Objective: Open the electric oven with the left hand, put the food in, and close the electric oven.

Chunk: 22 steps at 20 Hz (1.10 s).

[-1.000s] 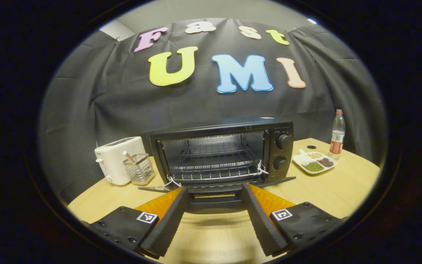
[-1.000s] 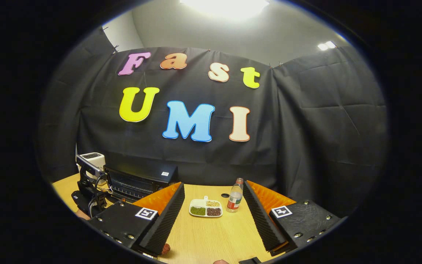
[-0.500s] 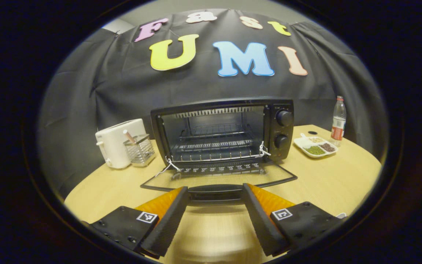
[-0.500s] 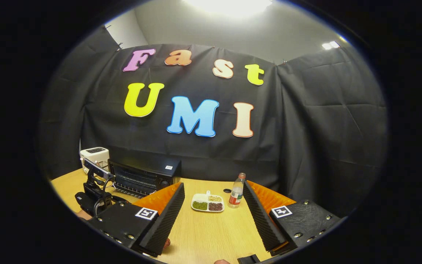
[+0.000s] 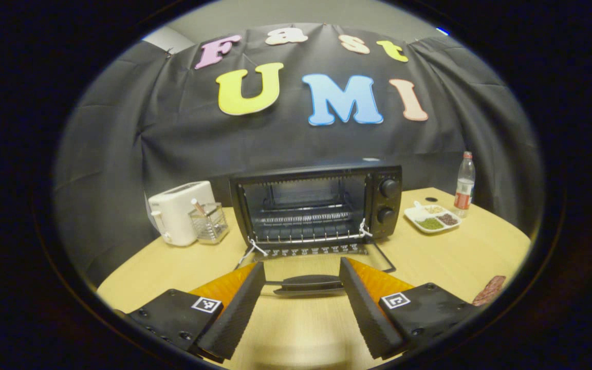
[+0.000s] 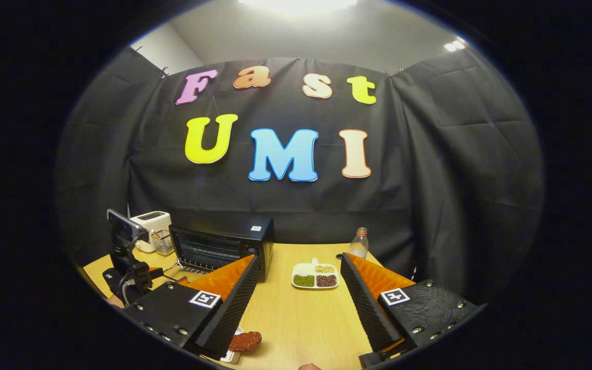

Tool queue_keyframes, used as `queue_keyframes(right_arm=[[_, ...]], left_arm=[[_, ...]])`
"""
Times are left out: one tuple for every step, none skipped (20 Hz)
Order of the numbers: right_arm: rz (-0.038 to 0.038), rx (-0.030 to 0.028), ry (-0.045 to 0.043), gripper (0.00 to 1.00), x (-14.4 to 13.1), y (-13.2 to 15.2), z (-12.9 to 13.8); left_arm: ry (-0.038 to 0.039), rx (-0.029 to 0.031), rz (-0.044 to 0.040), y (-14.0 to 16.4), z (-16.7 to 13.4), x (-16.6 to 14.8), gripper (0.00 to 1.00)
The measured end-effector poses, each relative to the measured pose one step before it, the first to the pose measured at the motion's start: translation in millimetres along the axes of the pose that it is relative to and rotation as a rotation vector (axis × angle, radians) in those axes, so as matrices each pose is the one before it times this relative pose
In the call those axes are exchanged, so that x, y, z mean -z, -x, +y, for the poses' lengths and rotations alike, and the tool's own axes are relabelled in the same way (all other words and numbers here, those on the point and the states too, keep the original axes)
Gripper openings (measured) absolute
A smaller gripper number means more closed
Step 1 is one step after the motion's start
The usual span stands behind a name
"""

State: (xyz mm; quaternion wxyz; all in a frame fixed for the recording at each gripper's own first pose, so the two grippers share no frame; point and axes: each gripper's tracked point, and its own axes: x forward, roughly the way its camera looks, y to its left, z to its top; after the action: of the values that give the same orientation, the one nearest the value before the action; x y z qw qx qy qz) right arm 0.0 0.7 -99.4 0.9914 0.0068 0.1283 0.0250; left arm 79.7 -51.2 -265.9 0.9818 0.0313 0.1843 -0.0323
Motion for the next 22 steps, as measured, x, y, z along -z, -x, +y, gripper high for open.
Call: queue_keyframes(right_arm=[[0.00870, -0.01441, -0.01600, 0.97, 4.92, -3.08, 2.94], [0.00870, -0.01450, -0.01256, 0.97, 3.97, -1.93, 3.31], [0.00934, -0.01410, -0.00980, 0.97, 5.06, -2.89, 2.98], [0.00991, -0.01838, -0.00932, 0.97, 4.01, -2.21, 2.94], [0.01563, -0.01649, -0.00910, 0.97, 7.40, -3.63, 3.32], [0.01948, -0.01675, -0.00905, 0.98, 6.79, -3.00, 1.80], [0.02098, -0.01545, -0.01171, 0.98, 7.97, -2.95, 2.37], [0.02254, -0.01429, -0.01476, 0.97, 7.20, -2.86, 1.09], [0.02877, -0.02151, -0.01680, 0.98, 9.23, -2.64, 2.00], [0.03602, -0.02218, -0.02596, 0.98, 10.59, -3.17, 2.18], [0.04071, -0.02355, -0.03609, 0.98, 13.65, -4.60, 2.35], [0.04066, -0.01471, -0.04258, 0.98, 12.75, -3.63, -0.57], [0.03989, -0.00938, -0.04602, 0.98, 12.72, -3.36, -3.08], [0.03173, -0.00658, -0.04706, 0.98, 10.26, -1.77, -1.94], [0.03128, -0.00728, -0.04539, 0.98, 9.53, -3.20, -1.75], [0.03209, -0.00557, -0.04287, 0.98, 9.14, -3.18, -2.46], [0.02847, -0.00506, -0.03940, 0.97, 7.77, -3.51, -2.73], [0.02491, -0.00737, -0.03097, 0.98, 6.18, -1.93, -2.08], [0.02133, -0.00278, -0.02716, 0.98, 7.10, -2.68, -1.55], [0.02635, -0.00957, -0.02876, 0.98, 6.15, -2.18, -0.95], [0.02367, -0.00687, -0.03095, 0.98, 6.97, -4.11, -1.24], [0.02833, -0.00857, -0.03112, 0.98, 7.39, -3.77, -1.33]], left_arm=[[0.00437, 0.00226, -0.02537, 9.98, 1.89, -13.86, 1.00], [0.00152, 0.00173, -0.02264, 9.63, 1.61, -14.27, 1.00], [-0.00073, -0.00025, -0.02605, 9.50, 3.55, -14.94, 1.00], [0.00010, -0.00283, -0.02555, 8.39, 3.92, -15.64, 1.00], [0.00069, -0.00119, -0.02251, 9.24, 4.23, -14.23, 1.00], [0.00210, -0.00450, -0.02000, 7.40, 4.99, -13.39, 1.00], [0.00284, -0.00600, -0.02046, 7.62, 5.36, -12.31, 0.97], [0.00546, -0.00724, -0.01810, 6.83, 4.61, -11.45, 1.00], [0.00547, -0.00823, -0.01595, 7.44, 4.46, -8.84, 1.00], [0.00593, -0.00615, -0.01030, 5.89, 3.22, -6.80, 0.97], [0.00545, -0.00744, -0.00907, 5.83, 3.40, -4.95, 1.00], [0.00096, -0.00965, -0.01002, 5.37, 4.10, -5.60, 0.97], [-0.00328, -0.01042, -0.00909, 5.20, 4.18, -4.72, 0.97], [-0.00472, -0.00731, -0.00611, 4.47, 4.50, -5.15, 0.97], [-0.00232, -0.00154, -0.00400, 4.14, 1.49, -2.54, 0.96], [0.00097, -0.00044, -0.00536, 4.00, 1.83, -3.30, 0.95], [0.00110, -0.00179, -0.00343, 3.28, 2.89, -3.42, 0.94], [-0.00049, -0.00353, -0.00425, 2.83, 3.26, -3.05, 0.93], [-0.00176, -0.00758, -0.00484, 3.91, 3.29, -2.38, 0.92], [-0.00003, -0.00687, -0.00218, 1.53, 3.01, -2.16, 0.91], [0.00409, -0.00243, 0.00194, 1.37, 1.71, 0.65, 0.90], [0.00649, 0.00022, 0.00353, 0.82, 0.71, 0.51, 0.93]])
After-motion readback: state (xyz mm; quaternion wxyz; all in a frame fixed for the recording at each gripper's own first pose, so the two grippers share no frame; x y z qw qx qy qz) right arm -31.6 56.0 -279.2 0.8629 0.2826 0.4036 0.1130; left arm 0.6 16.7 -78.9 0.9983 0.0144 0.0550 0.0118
